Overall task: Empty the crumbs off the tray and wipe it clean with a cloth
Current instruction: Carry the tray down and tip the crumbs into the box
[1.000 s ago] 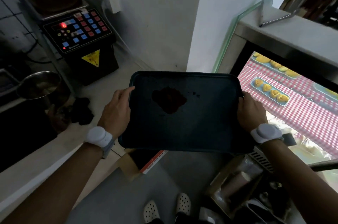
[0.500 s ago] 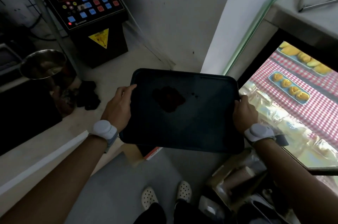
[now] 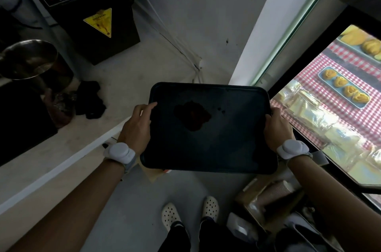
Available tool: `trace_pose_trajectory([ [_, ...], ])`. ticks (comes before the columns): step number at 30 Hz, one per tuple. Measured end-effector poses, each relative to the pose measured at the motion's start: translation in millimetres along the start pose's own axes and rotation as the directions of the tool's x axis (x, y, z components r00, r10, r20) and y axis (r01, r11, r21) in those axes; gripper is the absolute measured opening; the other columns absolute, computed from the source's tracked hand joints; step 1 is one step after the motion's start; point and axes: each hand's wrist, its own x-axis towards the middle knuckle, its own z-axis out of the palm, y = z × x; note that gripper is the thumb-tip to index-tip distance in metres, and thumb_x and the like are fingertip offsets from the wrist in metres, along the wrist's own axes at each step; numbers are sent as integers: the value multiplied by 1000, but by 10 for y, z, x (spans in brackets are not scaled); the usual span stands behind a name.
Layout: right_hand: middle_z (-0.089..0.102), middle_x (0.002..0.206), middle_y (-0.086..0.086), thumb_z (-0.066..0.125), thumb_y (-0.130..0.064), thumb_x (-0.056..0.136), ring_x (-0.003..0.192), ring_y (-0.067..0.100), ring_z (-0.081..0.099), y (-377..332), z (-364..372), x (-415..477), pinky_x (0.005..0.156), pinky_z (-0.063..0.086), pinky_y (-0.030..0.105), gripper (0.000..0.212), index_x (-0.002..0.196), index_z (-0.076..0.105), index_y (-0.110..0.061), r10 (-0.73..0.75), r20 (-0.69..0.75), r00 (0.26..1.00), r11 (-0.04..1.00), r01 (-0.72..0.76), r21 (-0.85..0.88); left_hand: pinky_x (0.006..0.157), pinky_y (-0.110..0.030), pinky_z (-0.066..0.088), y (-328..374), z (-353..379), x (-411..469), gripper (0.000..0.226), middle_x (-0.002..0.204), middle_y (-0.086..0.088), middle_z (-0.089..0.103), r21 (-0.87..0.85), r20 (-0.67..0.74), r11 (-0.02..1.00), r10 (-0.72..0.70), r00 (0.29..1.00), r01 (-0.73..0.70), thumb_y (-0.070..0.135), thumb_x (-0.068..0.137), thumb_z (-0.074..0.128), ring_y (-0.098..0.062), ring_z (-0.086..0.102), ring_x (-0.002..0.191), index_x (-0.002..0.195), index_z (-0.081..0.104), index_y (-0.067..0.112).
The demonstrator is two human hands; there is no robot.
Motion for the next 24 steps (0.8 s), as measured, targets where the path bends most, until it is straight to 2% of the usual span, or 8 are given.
trace_pose_trajectory([
  [3,63,84,28,40,-21,104,58,31,50,70,86,11,54,33,34,29,120,39,2,2,-5,1000,1000,-2,-4,81,-36,55,-50,97,-33,59,141,-10,43,-25,-9,1000,1,1000,-2,-2,99,49,-21,60,98,152,36,22],
  [8,63,89,25,43,-20,103,73,44,61,215,312,43,60,34,36,30,126,41,0,13,15,1000,1000,-13,-10,89,-23,47,-208,445,-109,58,142,-5,42,-92,-20,996,1,1000,-2,-1,101,47,-7,51,105,153,35,24],
  [11,57,77,16,42,-21,103,68,44,58,302,441,42,59,36,39,31,126,39,-1,61,59,996,998,-60,-21,90,-2,36,-270,646,-134,57,141,-5,43,-96,-29,995,21,999,-23,-3,101,48,2,45,106,151,38,22],
  [13,56,76,11,42,-22,103,67,42,58,450,612,82,59,37,38,29,123,38,-2,68,54,996,997,-67,-24,88,5,32,-354,867,-117,57,140,-6,44,-107,-32,994,31,999,-34,-5,100,49,5,44,104,150,40,20],
  [16,57,83,10,40,-25,103,77,42,63,638,822,31,63,39,38,27,121,38,-6,139,82,987,990,-138,-15,88,-3,37,-444,1111,-224,58,142,-1,42,-128,-4,992,8,1000,-9,-1,100,50,4,47,105,150,39,24],
  [18,60,84,12,38,-28,103,75,39,61,780,1061,33,65,39,38,25,120,36,-9,191,112,975,981,-194,21,85,-8,41,-600,1375,-241,58,143,2,41,-123,11,992,-10,1000,12,-1,100,50,2,51,102,151,38,26],
  [22,60,83,5,35,-33,104,67,22,54,1053,1595,29,69,41,38,19,113,33,-17,249,169,954,960,-266,89,84,-32,56,-941,1946,-189,64,142,3,38,-130,66,991,-35,997,44,-7,97,46,-14,60,98,151,37,28],
  [24,59,89,6,34,-33,104,72,24,55,1148,1806,6,71,41,37,21,117,34,-17,253,179,951,957,-273,100,86,-39,57,-1089,2175,-211,65,142,-1,39,-123,81,991,-43,996,53,-9,96,45,-18,61,101,151,36,25],
])
